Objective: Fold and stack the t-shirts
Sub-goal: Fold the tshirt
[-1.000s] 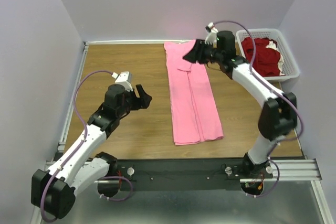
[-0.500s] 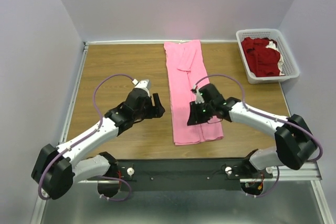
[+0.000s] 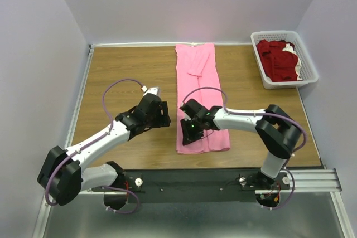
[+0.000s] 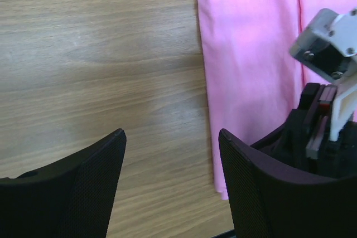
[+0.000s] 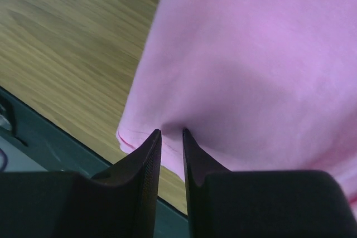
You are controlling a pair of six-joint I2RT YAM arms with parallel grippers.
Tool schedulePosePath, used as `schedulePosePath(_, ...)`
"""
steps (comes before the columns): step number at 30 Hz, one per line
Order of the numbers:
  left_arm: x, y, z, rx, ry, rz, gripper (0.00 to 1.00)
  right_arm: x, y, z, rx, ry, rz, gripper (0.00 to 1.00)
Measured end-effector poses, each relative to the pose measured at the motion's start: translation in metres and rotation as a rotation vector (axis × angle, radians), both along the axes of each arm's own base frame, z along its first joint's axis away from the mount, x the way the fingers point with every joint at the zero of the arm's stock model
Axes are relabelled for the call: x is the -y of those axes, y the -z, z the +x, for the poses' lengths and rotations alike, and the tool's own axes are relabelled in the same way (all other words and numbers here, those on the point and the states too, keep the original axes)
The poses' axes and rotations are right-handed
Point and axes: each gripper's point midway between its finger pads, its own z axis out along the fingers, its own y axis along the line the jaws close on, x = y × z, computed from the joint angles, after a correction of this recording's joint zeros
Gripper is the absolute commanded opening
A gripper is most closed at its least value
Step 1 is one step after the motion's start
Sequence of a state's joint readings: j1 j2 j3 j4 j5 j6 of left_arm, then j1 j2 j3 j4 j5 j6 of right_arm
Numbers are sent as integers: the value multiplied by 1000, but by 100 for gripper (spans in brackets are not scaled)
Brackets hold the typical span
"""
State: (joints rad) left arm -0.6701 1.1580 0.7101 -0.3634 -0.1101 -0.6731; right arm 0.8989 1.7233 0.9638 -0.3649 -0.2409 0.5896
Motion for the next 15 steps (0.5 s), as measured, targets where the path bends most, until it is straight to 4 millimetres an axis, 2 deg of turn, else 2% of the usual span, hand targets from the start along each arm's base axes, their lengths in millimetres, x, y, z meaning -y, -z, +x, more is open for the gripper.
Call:
schedulePosePath(5, -14, 0, -4, 1, -30, 46, 74, -52, -1, 0, 13, -71, 35, 29)
schedulePosePath(7, -19, 2, -6, -8, -40, 67, 74, -59, -2, -2, 23, -84, 38, 34)
schedulePosePath(9, -22, 3, -9, -19, -40, 77, 74, -57, -3, -4, 40, -79, 18, 40)
schedulePosePath(11, -22, 3, -10, -24, -42, 77, 74, -46, -7, 2, 82, -45, -30, 44)
schedulePosePath(13, -23, 4, -12, -30, -45, 78, 74, -39, -16, 7, 122, -16, -47, 45)
schedulePosePath(15, -23, 5, -14, -36, -43, 80, 74, -21, -34, 16, 186, 41, -78, 44)
